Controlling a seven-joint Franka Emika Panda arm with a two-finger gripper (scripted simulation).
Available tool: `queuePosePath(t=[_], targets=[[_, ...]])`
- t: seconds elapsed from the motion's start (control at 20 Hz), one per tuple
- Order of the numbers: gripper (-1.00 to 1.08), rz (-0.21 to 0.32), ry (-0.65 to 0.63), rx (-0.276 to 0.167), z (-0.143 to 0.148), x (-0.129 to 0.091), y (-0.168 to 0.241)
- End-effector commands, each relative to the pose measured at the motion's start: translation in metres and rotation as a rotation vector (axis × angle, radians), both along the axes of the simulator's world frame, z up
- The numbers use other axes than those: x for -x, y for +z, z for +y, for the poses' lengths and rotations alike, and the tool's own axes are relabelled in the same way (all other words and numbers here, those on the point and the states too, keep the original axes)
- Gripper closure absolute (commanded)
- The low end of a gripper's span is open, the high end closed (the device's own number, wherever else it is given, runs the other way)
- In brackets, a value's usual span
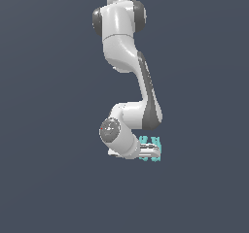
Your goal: Pick up the object and move it to a goal position.
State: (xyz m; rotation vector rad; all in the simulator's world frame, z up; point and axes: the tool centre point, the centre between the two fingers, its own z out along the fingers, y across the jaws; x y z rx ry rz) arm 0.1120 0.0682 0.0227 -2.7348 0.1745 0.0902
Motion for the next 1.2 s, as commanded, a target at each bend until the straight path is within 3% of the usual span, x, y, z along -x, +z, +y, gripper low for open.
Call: queuePosePath(t=[0.0, 0.55, 1.15], targets=[[1.08, 0.000, 0.000, 0.000, -0.002, 0.001, 0.002], [1.08, 0.000, 0.000, 0.001, -0.022, 0.022, 0.033], [1.08, 0.000, -0.001, 0.001, -0.077, 0.075, 0.114]])
